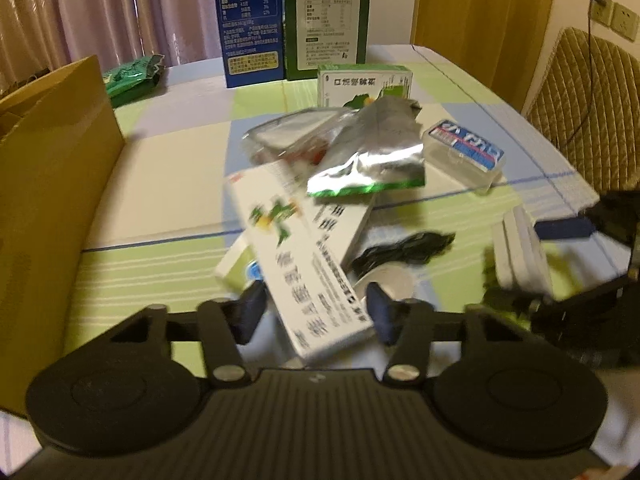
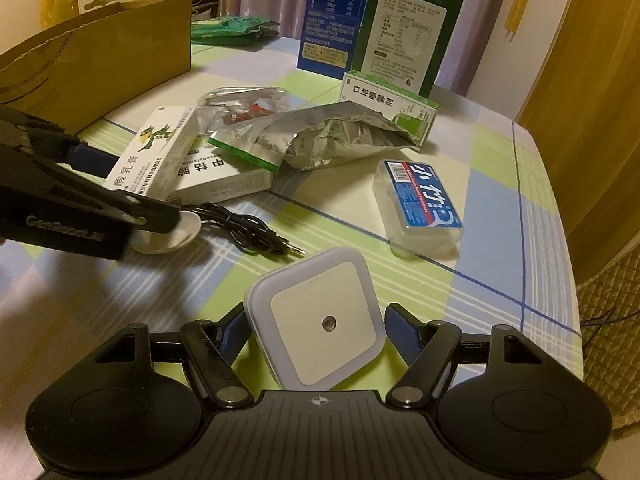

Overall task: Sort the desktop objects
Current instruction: 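Lift the night-light with the right gripper while the left gripper reaches the white medicine box, then close the left gripper on the white medicine box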

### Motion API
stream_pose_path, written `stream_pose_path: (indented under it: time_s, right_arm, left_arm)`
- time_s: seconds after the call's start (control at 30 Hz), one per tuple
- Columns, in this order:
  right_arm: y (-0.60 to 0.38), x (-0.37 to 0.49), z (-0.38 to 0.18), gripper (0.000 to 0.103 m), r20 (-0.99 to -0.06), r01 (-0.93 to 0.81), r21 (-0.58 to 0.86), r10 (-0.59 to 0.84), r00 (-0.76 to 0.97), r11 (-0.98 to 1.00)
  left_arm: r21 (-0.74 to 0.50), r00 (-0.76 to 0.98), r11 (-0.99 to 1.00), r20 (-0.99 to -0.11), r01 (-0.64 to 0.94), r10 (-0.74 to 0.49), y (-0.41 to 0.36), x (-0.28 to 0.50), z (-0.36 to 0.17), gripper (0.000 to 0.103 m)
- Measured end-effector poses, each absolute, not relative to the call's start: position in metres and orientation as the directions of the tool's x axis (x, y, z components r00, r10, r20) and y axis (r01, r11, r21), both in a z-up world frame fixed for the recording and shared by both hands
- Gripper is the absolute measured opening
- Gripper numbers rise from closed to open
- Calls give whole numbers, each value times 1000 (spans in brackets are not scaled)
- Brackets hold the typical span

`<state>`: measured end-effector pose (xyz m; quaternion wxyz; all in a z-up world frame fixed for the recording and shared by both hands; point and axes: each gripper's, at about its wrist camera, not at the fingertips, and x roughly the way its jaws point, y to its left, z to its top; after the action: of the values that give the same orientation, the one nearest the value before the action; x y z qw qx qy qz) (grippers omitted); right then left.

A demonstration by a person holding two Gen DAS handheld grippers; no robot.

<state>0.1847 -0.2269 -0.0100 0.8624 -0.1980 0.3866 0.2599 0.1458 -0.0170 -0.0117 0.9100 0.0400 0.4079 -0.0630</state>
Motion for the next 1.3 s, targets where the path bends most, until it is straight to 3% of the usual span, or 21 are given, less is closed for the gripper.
stream_pose_path:
  time_s: [0.07, 0.33, 0.37, 0.4, 0.47, 0.53, 0.77, 0.9, 1.0, 1.2, 1.3]
  right_arm:
    - [-226, 184, -10, 70, -772, -607, -135, 302, 560, 783]
    - [-214, 167, -1, 66, -780, -613, -50, 353, 517, 788]
    - [-212, 164, 0, 67, -779, -616, -50, 355, 517, 786]
    - [-210, 160, -1, 67, -777, -622, -56, 357, 518, 781]
    - [-208, 156, -5, 70, -784, -634, -66, 353, 511, 771]
    - [-208, 155, -11, 85, -791, -644, -75, 349, 503, 761]
    - [-215, 158, -13, 88, -759, -656, -85, 377, 530, 750]
    - [-213, 161, -11, 87, -752, -668, -60, 406, 519, 742]
    - [-211, 164, -12, 86, -754, -668, -54, 408, 515, 743]
    - [-211, 169, -14, 67, -769, -659, -29, 404, 495, 752]
    - [-208, 167, -12, 66, -773, -659, -50, 388, 501, 750]
  left_arm:
    - [41, 650, 989, -757, 145, -64, -4, 136, -12, 34]
    - [46, 625, 981, -776, 190, -85, 22, 112, -16, 34]
    - [51, 626, 980, -775, 190, -81, 22, 111, -17, 40]
    - [53, 628, 980, -774, 192, -81, 21, 112, -17, 53]
    - [50, 641, 980, -762, 194, -89, 20, 112, -15, 64]
    - [50, 652, 979, -752, 198, -93, 17, 114, -12, 67]
    - [37, 659, 987, -748, 158, -77, 20, 126, -13, 69]
    - [32, 659, 990, -749, 140, -69, 22, 133, -16, 62]
    - [41, 642, 988, -764, 152, -67, 19, 139, -18, 36]
    - [79, 648, 983, -760, 165, -48, 15, 137, -18, 33]
    - [88, 652, 985, -757, 151, -32, 17, 133, -13, 33]
